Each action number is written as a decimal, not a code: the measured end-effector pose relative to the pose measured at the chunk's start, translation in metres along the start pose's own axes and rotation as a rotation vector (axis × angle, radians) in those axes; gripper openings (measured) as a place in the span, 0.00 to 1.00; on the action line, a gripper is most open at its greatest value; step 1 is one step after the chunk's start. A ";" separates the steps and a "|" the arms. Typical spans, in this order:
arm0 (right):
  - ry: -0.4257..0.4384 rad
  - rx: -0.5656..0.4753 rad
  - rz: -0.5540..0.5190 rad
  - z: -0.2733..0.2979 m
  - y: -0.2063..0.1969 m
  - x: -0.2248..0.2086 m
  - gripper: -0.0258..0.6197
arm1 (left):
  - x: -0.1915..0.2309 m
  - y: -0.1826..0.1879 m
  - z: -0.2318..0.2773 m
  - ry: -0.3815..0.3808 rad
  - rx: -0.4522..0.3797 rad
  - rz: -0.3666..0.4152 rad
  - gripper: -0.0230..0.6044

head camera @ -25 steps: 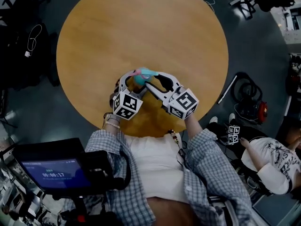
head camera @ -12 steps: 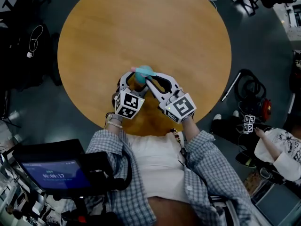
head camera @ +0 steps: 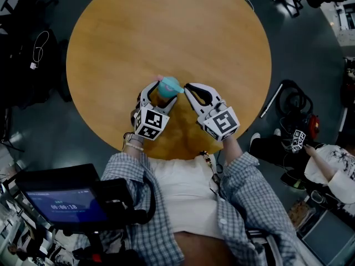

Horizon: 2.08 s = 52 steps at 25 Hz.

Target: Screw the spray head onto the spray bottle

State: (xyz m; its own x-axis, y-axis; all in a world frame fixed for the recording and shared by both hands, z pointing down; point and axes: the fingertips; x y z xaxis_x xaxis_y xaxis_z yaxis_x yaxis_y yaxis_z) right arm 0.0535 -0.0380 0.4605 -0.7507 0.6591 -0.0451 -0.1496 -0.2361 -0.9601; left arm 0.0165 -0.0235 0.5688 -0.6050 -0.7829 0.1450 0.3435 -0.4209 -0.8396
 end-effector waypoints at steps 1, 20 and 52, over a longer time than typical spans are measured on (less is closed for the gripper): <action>-0.023 -0.007 -0.001 0.004 0.003 -0.008 0.05 | 0.000 0.000 0.000 0.000 0.002 0.004 0.57; 0.199 0.018 -0.115 0.000 0.006 0.065 0.03 | -0.001 -0.001 0.005 -0.008 0.009 0.009 0.57; -0.066 0.012 0.017 0.018 0.011 0.056 0.37 | -0.003 0.001 -0.001 0.014 -0.007 0.002 0.57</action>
State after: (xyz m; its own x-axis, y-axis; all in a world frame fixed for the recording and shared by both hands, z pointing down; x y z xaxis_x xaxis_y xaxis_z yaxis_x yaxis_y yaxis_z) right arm -0.0016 -0.0168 0.4528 -0.7943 0.6061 -0.0428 -0.1437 -0.2559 -0.9560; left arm 0.0177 -0.0208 0.5669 -0.6143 -0.7773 0.1359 0.3399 -0.4160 -0.8435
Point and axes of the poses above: the fingertips, and each gripper's own axes: z forward along the fingers, x to its left, y out of its top, and after that the axes turned 14 degrees about -y, right-handed
